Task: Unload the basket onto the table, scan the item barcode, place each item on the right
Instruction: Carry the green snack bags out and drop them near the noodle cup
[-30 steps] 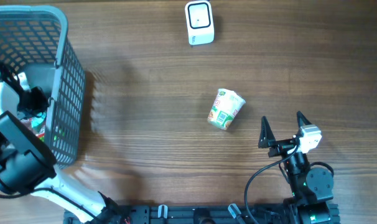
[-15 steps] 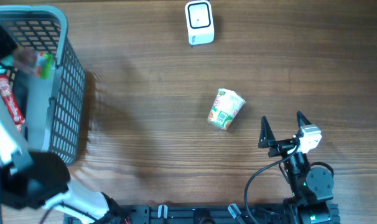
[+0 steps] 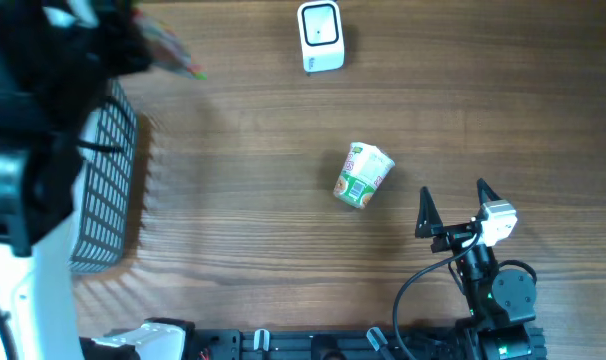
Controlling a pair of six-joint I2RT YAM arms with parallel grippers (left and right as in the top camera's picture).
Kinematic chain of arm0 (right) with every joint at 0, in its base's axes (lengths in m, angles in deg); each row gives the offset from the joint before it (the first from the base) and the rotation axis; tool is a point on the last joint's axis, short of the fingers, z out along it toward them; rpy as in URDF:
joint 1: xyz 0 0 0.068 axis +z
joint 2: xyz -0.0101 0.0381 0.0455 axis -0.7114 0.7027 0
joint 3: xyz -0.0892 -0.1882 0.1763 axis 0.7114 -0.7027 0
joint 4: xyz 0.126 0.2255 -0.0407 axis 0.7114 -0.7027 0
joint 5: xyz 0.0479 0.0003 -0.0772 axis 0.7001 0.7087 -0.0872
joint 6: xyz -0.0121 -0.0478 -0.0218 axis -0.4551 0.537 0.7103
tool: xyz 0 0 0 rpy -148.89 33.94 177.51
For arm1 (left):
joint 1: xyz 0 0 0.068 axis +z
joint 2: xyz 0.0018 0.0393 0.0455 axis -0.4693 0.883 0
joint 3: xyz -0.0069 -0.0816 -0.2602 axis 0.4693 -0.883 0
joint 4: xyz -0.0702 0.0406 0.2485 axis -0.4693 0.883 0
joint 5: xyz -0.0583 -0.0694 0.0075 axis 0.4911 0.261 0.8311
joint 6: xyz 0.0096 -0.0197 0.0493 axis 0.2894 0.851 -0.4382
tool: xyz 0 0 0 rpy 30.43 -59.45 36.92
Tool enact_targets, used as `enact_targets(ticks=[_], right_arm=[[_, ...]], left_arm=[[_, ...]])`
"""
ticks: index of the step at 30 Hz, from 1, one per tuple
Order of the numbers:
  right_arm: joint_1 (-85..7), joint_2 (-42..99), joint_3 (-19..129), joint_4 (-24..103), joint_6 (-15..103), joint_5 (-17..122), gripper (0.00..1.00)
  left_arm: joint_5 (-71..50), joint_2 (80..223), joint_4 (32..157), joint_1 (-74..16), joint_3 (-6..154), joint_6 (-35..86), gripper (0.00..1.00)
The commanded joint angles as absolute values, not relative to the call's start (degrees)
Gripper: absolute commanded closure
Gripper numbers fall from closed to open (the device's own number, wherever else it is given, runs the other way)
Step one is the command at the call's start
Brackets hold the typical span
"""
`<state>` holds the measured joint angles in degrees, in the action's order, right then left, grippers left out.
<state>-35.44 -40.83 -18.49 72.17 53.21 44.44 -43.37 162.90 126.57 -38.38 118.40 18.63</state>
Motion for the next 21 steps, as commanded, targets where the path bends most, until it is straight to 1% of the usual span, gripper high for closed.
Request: enact_targets(ticks=[1,2,4,7,11,17,18,19,20,21], right_arm=[[-35.57,-41.09,-18.55,72.44,53.45,43.55,0.00],[-35.57,-41.09,-18.55,72.44,53.45,43.55,0.00],[-35.57,-41.09,-18.55,72.44,53.43,43.55,0.00],[-35.57,-41.09,-18.55,72.44,53.45,43.55,0.00],[-35.57,-41.09,-18.55,72.44,53.43,43.55,0.00],[-35.57,-41.09,-18.55,72.44,53.43,43.55,0.00],[-35.57,-41.09,-18.55,72.44,53.45,43.55,0.00],[-35.57,-41.09,-18.55,72.44,53.45,43.55,0.00],[-35.57,-41.09,-18.55,72.44,53.45,43.55,0.00],[-35.57,-41.09,-18.55,72.44,53.45,43.55,0.00]], left_arm=[[-48.22,165.59,134.44,-47.34,119.10,24.80,0.96],[-48.68,166.55,136.91,-48.74,119.10,25.87,0.96],[-49.44,171.25,145.94,-52.65,118.81,30.04,0.96],[-49.44,177.08,150.61,-55.95,116.54,32.66,0.96],[-49.42,185.59,147.62,-59.36,109.44,34.78,0.96],[-49.22,197.32,134.53,-61.57,96.67,34.74,0.96],[-48.31,198.85,132.91,-61.66,95.30,34.72,0.83],[-47.06,199.64,132.19,-61.64,94.97,34.70,0.61],[-45.75,200.03,131.58,-61.64,94.97,34.48,0.52],[-44.72,200.03,130.86,-61.61,94.99,34.50,0.34]])
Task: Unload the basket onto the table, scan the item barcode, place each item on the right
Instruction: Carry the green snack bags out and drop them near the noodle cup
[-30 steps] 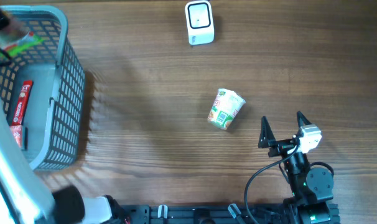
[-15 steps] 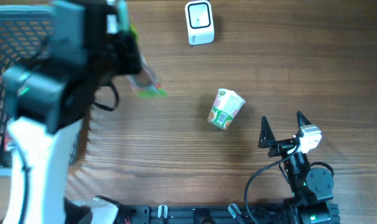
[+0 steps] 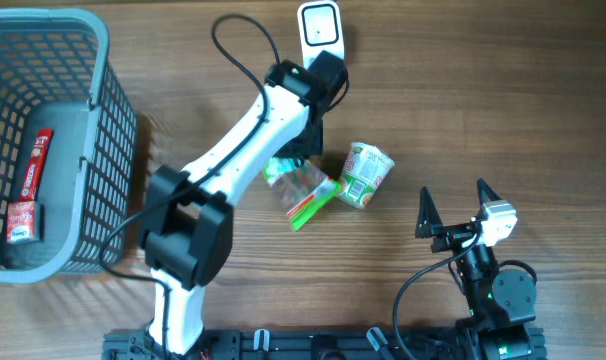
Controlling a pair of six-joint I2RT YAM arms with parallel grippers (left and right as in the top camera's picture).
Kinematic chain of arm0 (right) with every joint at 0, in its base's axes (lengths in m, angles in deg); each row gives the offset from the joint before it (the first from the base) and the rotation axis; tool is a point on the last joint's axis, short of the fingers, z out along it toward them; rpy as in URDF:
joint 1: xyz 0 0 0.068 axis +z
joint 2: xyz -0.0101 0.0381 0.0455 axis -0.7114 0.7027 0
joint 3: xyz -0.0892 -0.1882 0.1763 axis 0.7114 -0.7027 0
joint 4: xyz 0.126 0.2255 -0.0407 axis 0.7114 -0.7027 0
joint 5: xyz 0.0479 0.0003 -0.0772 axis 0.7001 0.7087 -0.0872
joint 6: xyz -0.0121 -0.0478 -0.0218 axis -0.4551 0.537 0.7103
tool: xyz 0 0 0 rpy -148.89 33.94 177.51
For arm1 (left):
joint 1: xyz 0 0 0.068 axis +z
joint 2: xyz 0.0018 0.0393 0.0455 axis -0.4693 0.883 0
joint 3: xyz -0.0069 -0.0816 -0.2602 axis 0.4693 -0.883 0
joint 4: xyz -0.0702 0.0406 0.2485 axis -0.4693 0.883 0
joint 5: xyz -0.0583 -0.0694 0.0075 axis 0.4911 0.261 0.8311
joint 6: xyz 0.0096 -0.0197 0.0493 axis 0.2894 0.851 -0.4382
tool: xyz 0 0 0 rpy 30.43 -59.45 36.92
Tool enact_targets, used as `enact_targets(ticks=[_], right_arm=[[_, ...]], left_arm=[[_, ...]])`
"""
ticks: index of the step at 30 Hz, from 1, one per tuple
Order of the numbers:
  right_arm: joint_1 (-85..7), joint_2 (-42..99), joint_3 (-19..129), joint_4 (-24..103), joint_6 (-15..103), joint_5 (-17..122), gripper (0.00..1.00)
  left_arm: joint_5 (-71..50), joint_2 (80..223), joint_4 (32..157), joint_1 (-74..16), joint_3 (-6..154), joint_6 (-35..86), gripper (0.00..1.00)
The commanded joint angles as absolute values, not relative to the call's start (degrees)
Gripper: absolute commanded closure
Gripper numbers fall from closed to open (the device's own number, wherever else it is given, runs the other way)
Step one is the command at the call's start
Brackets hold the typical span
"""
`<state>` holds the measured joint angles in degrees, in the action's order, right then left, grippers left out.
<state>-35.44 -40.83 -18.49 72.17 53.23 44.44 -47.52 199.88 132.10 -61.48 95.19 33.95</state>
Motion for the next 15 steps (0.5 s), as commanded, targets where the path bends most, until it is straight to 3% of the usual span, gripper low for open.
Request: enact_targets(ticks=[1,4,10,15], right_arm=[[-35.57,-41.09,-18.55,72.44,53.47,43.55,0.00],[-35.57,-41.09,-18.55,72.44,53.45,43.55,0.00],[-35.57,-41.09,-18.55,72.44,53.43,43.55,0.00],[-35.57,-41.09,-18.55,72.44,53.45,43.55,0.00]], left_arm=[[-44.24,199.86,130.07,-61.59,95.03,34.48,0.24],[-44.22,198.53,129.85,-61.57,95.97,34.48,0.10],[-43.02,191.51,132.41,-60.76,101.15,32.97,0.07],[-51.80,180.87,134.16,-49.09,111.82,32.99,0.06]])
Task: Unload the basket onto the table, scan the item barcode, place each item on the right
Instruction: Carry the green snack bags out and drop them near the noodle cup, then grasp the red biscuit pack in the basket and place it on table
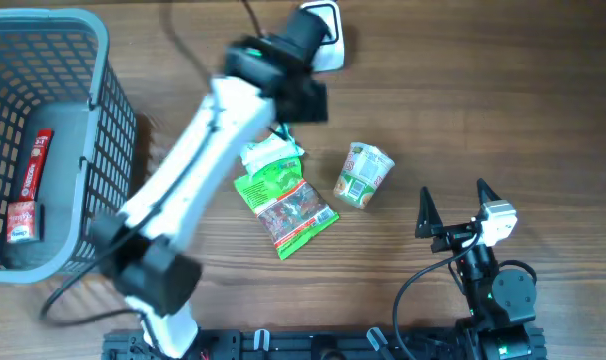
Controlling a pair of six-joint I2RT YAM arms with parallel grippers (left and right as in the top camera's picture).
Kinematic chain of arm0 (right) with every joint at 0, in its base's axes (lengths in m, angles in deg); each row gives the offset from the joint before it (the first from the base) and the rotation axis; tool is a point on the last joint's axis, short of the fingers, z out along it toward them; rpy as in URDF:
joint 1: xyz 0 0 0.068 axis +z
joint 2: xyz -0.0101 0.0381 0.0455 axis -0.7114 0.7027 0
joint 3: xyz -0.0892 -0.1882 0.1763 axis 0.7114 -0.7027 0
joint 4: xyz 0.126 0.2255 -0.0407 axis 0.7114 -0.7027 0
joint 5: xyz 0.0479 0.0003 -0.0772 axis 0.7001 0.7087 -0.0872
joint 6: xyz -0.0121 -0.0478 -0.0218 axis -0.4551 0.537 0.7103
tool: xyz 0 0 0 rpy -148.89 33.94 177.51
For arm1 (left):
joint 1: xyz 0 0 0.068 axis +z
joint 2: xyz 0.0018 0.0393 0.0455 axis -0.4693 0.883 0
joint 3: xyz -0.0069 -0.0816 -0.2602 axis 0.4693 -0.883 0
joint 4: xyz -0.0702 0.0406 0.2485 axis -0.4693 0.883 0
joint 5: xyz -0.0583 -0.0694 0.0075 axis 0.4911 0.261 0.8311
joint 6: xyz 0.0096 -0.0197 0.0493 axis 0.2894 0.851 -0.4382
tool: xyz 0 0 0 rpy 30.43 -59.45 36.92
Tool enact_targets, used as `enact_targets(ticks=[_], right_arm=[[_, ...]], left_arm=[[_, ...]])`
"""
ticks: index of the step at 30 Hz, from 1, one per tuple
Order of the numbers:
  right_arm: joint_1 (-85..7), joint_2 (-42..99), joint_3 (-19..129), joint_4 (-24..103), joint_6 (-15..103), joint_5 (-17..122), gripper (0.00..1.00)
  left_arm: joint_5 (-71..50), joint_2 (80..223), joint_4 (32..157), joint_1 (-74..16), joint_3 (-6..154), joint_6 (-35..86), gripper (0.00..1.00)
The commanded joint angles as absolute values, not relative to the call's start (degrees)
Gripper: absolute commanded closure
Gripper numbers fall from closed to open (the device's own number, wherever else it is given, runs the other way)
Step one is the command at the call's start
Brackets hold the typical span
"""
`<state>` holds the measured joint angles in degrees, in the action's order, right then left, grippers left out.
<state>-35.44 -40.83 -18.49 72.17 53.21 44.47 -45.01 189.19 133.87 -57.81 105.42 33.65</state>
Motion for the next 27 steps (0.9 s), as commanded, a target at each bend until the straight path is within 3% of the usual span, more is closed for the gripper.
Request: enact_targets(ticks=[1,7,12,17,27], right_arm=[[-35.57,-41.09,-18.55,72.44,53.45,43.55,0.00],[-35.57,-41.09,-18.55,72.44,53.43,43.55,0.00],[-35.57,-41.09,-18.55,72.44,53.43,43.55,0.00],[-35.57,-41.09,-18.55,72.44,53.45,43.55,0.00],[-35.57,-41.09,-18.55,72.44,53.43,43.55,0.00]], left_arm=[[-53.25,178.99,134.16,-45.53,112.87,33.01,0.07],[-59.76,173.46,138.55,-15.02,113.09,32.97,0.07],[-59.69,177.30,145.02,-0.28,112.08,29.14,0.05],[-60.20,179.05,141.46,5.73,102.36,26.24,0.02],[-60.15,179.12,108.80,10.16,69.51,20.88,0.00]])
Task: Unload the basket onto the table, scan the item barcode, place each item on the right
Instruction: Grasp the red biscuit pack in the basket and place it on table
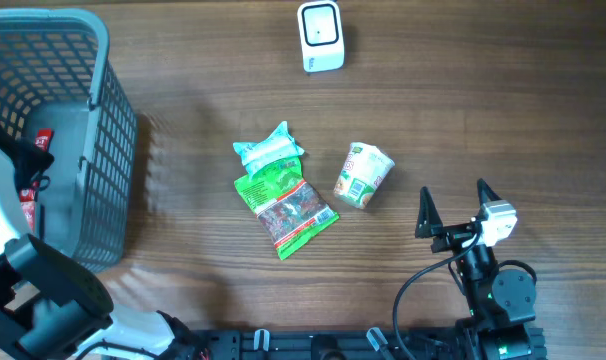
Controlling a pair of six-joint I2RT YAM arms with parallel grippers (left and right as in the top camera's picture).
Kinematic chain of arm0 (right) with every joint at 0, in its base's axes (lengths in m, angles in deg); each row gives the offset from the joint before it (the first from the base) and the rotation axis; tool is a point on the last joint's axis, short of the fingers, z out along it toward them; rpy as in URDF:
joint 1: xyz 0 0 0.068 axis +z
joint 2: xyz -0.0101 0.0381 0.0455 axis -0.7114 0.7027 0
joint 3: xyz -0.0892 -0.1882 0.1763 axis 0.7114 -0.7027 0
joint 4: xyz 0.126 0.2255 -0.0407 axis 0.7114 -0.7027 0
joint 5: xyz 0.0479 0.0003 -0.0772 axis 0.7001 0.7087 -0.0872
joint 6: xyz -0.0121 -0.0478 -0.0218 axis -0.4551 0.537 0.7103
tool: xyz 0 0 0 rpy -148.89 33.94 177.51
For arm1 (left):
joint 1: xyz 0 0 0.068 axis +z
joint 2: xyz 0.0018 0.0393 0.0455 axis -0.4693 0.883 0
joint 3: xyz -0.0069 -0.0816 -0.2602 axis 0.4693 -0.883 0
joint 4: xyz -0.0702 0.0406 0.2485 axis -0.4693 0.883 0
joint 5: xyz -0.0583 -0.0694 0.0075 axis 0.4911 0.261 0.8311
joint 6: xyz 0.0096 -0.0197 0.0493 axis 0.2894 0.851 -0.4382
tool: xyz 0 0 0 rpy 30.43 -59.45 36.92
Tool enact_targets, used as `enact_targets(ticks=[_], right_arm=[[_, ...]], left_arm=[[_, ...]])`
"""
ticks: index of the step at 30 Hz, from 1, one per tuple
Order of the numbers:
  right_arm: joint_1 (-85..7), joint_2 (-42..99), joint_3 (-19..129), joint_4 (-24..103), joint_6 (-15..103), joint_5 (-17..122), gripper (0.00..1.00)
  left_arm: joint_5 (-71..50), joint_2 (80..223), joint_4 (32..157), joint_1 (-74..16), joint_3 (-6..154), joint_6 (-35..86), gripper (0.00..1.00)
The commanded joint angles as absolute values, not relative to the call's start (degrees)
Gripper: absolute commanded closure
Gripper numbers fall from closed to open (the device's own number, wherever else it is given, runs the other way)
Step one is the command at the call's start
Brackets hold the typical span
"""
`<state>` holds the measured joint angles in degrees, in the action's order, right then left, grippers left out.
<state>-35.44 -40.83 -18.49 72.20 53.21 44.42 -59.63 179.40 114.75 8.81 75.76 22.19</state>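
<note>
A white barcode scanner stands at the far middle of the table. A green snack bag lies flat at the centre, and a cup of noodles lies on its side just right of it. My left arm reaches into the grey basket at the far left. Its gripper sits near a red packet, and its jaws are too dark to read. My right gripper rests open near the front right, holding nothing.
The basket's mesh wall stands tall along the left side. Cables and the right arm's base occupy the front right edge. The left arm's base fills the front left corner.
My left arm has gone from over the snack bag near the scanner to the basket at the far left. The bag, cup and right gripper have stayed put.
At first my left arm was blurred over the basket and only the cup lay on the table. Then it stretched to the centre with the snack bag under its gripper. Then the bag lay flat beside the cup, and now the arm is back at the basket.
</note>
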Motion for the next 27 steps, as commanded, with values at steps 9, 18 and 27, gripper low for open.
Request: enact_targets(ticks=[9,18,27], right_arm=[[-35.57,-41.09,-18.55,72.44,53.45,43.55,0.00],[-35.57,-41.09,-18.55,72.44,53.43,43.55,0.00],[-35.57,-41.09,-18.55,72.44,53.45,43.55,0.00]], left_arm=[[-60.15,182.92,93.68,11.78,60.89,18.78,0.00],[-59.91,187.38,94.75,11.78,60.89,19.59,0.25],[-51.30,183.99,96.34,8.02,61.51,19.88,0.45]])
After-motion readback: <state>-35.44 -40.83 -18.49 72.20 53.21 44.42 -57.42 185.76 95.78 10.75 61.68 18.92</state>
